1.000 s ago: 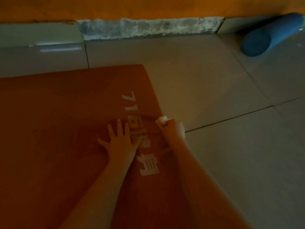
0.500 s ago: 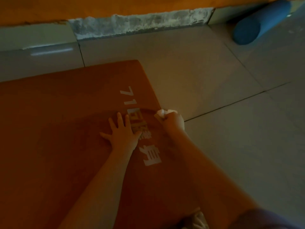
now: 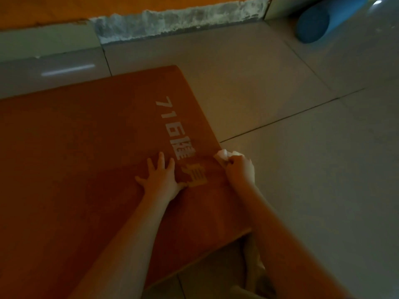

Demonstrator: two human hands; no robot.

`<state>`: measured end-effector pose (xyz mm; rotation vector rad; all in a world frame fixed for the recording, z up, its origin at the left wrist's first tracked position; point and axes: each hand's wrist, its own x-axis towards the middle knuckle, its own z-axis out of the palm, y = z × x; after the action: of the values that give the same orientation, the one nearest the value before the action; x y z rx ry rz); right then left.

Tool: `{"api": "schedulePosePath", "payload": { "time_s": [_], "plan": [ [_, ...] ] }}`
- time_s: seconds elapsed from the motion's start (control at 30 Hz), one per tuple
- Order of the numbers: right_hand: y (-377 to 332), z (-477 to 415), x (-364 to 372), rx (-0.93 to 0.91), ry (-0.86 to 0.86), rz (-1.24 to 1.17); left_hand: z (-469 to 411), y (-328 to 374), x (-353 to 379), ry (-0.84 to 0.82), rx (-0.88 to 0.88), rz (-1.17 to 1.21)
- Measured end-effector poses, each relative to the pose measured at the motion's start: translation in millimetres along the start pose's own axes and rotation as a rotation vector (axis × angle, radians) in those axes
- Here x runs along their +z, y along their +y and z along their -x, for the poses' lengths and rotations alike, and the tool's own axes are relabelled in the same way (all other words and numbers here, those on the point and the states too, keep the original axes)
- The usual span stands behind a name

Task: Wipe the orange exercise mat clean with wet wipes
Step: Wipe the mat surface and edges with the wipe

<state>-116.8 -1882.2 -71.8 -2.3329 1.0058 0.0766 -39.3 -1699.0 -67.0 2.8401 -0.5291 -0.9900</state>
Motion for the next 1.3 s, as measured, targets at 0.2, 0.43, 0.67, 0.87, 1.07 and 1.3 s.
{"api": "schedulePosePath", "payload": {
  "time_s": [0.2, 0.43, 0.67, 0.87, 1.07, 1.3],
  "plan": [
    [4.5, -3.7, 0.7, -0.033, -0.010, 0.014, 0.8, 0.1, 5.6, 0.035, -0.010, -0.015],
    [10.4, -17.0, 7.2, -0.024, 0.007, -0.171, 0.4, 0.0, 7.2, 0.054, -0.001, -0.009],
    [23.7, -0.7, 11.5, 0.022, 0.070, -0.250, 0.4, 0.8, 6.3, 0.058, -0.010, 0.005],
    [24.3, 19.0, 22.7, -0.012, 0.182, -0.108, -1.1, -1.5, 9.6, 0.080, 0.005, -0.007],
    [19.1, -15.2, 23.4, -0.060, 0.108, -0.120, -2.9, -1.5, 9.7, 0.080, -0.002, -0.001],
    [47.0, 36.1, 17.9, -0.003, 0.192, -0.150, -2.4, -1.0, 9.8, 0.071, -0.008, -0.003]
  ]
}}
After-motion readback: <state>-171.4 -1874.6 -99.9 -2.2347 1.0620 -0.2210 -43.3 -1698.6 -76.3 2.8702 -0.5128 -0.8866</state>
